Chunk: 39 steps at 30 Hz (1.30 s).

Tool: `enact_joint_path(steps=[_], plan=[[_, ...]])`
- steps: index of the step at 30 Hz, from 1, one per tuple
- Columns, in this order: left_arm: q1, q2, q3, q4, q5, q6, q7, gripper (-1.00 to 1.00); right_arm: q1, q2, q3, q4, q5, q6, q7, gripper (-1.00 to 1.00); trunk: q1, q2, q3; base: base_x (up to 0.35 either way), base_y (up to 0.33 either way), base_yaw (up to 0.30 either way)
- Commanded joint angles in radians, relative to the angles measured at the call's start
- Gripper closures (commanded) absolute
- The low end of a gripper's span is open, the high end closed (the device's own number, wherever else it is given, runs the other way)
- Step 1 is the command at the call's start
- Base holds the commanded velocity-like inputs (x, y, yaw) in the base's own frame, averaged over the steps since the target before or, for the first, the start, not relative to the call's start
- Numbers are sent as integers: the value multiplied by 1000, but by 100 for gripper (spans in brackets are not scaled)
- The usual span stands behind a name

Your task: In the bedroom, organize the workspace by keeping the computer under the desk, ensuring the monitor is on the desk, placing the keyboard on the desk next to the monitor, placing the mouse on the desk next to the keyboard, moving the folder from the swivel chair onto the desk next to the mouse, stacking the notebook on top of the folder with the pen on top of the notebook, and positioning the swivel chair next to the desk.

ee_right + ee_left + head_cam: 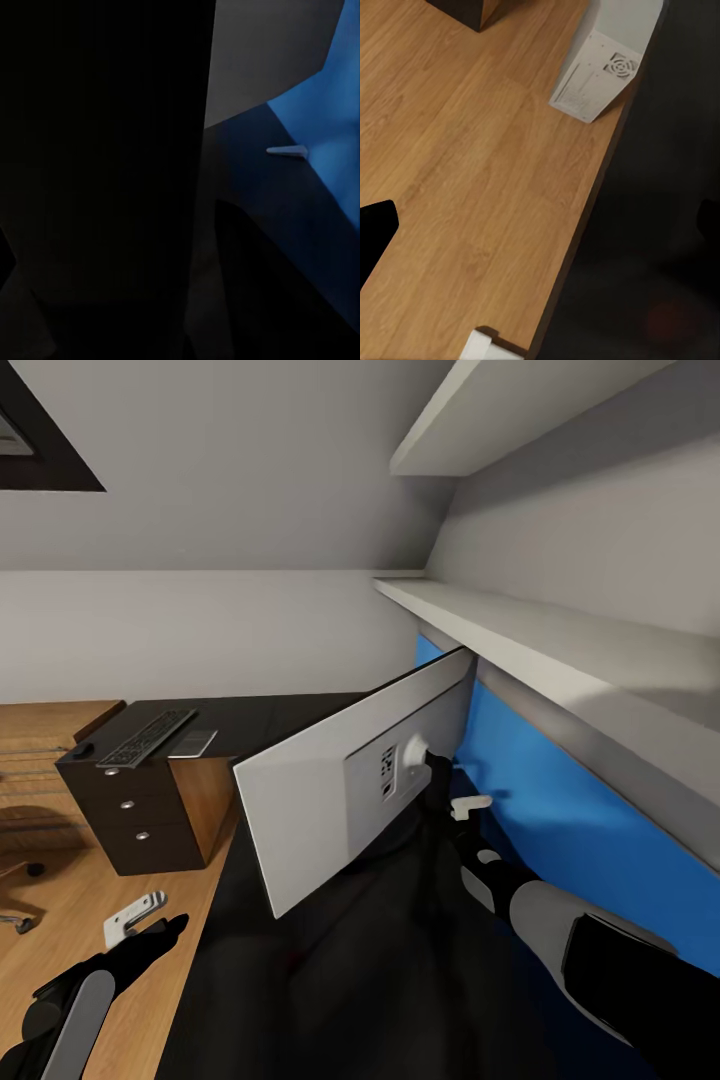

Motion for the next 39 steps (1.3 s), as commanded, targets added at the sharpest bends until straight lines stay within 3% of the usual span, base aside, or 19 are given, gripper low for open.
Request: enact_joint_path(steps=[1, 18, 39], plan=[[-1, 0, 0, -1, 11, 3, 8, -100, -1, 0, 22, 1, -14, -3, -3, 100, 0, -1, -1, 2, 0, 0], [-1, 0, 0, -1, 12, 3, 8, -100, -1, -1, 22, 1, -14, -5, -3, 100, 0, -1, -1, 1, 0, 0], [-1, 2, 0, -1, 12, 5, 8, -100, -1, -1, 22, 1, -14, -5, -3, 100, 0, -1, -1, 103, -23, 0]])
